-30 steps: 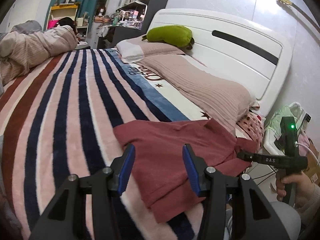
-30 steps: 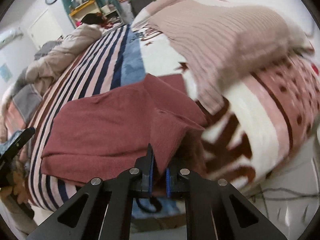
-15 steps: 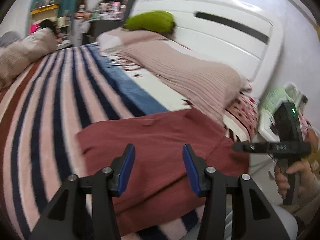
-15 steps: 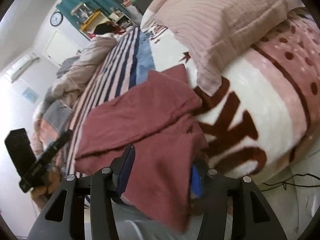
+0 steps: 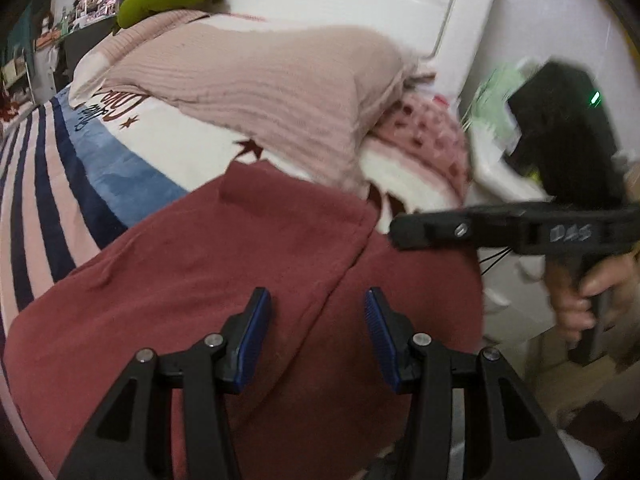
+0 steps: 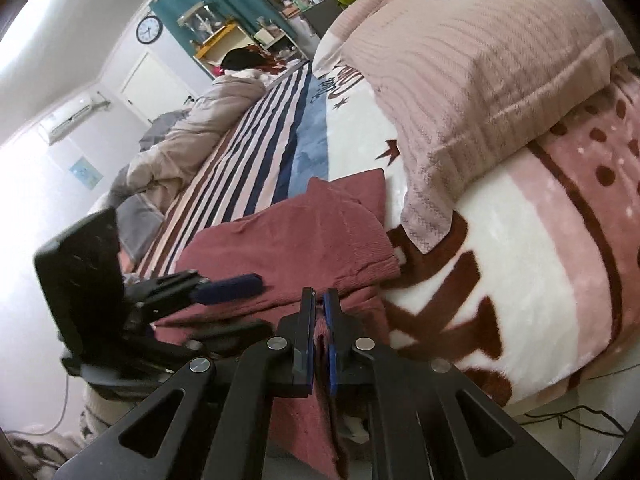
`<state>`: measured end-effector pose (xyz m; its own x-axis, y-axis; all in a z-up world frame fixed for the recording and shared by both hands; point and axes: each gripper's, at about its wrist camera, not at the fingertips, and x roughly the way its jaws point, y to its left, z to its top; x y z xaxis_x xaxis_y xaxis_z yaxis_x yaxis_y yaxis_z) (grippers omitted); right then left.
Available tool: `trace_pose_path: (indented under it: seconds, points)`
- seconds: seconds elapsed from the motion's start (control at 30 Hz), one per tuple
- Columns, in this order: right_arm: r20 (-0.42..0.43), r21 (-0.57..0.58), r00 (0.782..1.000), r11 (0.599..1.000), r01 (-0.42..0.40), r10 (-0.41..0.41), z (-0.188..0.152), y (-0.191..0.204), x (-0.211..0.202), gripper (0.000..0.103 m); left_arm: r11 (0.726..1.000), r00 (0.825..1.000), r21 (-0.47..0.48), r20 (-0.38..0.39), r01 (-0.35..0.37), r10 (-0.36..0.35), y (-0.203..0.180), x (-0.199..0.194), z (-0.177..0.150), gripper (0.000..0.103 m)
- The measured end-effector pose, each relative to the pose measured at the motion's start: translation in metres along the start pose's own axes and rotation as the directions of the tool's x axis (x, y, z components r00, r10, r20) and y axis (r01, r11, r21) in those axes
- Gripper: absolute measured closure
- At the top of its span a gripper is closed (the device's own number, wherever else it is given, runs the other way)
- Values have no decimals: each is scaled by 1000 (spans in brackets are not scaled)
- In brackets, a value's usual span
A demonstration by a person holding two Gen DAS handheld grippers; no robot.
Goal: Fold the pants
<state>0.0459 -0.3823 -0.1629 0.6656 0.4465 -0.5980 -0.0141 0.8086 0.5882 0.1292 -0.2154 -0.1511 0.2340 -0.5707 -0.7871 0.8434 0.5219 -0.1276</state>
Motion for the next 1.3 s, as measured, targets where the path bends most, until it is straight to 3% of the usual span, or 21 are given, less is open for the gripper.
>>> trace_pose_path:
  seconds: [0.1, 0.2, 0.33, 0.47, 0.57, 0.7, 0.77, 0.8, 0.93, 1.1, 1.23, 1.3]
  points:
    - [4, -3, 1000, 1000, 0, 0, 2, -5, 3, 103, 998, 998, 17, -19, -56, 56, -3, 6, 0, 66]
    - [2, 5, 1000, 1000, -8, 8, 0, -8, 6, 103, 996, 995, 17, -26, -91, 92, 0, 5, 1, 81]
    - [1, 12, 1000, 1000, -16, 16, -1, -10, 8, 103, 995, 996, -40, -23, -89, 88, 10, 5, 2, 99]
    - [5, 10, 1000, 1000, -18, 18, 0, -11, 8, 103, 989, 991, -79, 24, -126, 128, 16, -4, 3, 101]
    - [5, 0, 1000, 1000, -27, 27, 3, -9, 8, 103, 976, 979, -147, 106, -159, 175, 26, -28, 4, 101]
    - [1, -40, 999, 999, -34, 34, 16, 1, 6, 103, 947, 934, -243, 234, -212, 269, 41, -74, 1, 102]
    - [2, -81, 1000, 996, -31, 31, 26, 8, 5, 103, 923, 897, -306, 298, -234, 326, 50, -101, -2, 102]
    - [2, -95, 1000, 995, -30, 30, 30, 12, 6, 103, 906, 871, -338, 329, -253, 366, 55, -118, -5, 102]
    - [-16, -182, 1000, 983, -8, 5, 57, 29, 15, 103, 856, 791, -429, 397, -288, 465, 68, -162, -17, 102]
    - [-46, -251, 999, 968, 10, -23, 88, 46, 32, 103, 819, 741, -493, 423, -295, 521, 80, -191, -36, 102]
    - [-90, -310, 987, 946, 97, -131, 96, 44, 57, 103, 807, 722, -505, 429, -306, 542, 84, -197, -47, 102]
    - [-131, -322, 975, 938, 129, -179, 92, 36, 69, 101, 806, 724, -508, 427, -303, 542, 85, -198, -49, 102]
